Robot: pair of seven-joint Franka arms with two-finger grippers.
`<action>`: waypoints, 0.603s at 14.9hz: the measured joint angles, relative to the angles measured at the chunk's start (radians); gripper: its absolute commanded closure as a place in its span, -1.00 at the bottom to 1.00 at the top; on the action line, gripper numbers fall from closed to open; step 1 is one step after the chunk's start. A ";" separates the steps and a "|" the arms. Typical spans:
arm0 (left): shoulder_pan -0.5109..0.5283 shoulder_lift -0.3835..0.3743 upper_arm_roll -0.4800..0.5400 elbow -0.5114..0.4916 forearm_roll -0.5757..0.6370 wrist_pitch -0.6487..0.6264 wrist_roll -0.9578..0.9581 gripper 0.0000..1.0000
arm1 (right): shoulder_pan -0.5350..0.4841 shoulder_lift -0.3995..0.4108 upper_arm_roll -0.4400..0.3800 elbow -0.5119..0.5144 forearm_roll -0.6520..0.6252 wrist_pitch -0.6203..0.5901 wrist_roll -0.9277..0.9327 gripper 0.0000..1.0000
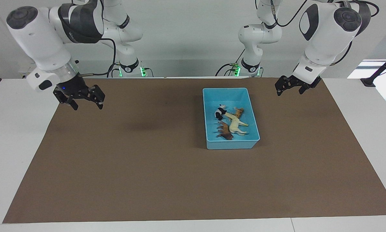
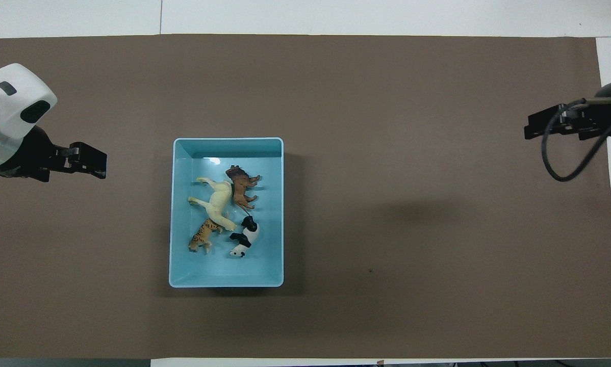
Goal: Put all toys into storage box
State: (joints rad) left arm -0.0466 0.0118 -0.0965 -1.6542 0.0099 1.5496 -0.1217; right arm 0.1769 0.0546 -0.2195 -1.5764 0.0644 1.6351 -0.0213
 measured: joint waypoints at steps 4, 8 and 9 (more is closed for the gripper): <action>0.002 -0.002 0.005 0.000 0.000 0.001 0.000 -1.00 | -0.108 -0.071 0.060 -0.001 -0.044 -0.093 -0.090 -1.00; 0.003 -0.002 0.011 0.000 0.000 0.001 0.000 -1.00 | -0.120 -0.077 0.098 -0.015 -0.100 -0.096 -0.093 -1.00; 0.003 -0.002 0.011 0.000 0.000 0.001 0.000 -1.00 | -0.122 -0.076 0.104 -0.020 -0.102 -0.094 -0.093 -1.00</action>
State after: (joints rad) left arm -0.0433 0.0100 -0.0857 -1.6542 0.0100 1.5507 -0.1217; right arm 0.0545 -0.0215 -0.1152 -1.5965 -0.0374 1.5410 -0.1141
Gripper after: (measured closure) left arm 0.000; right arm 0.000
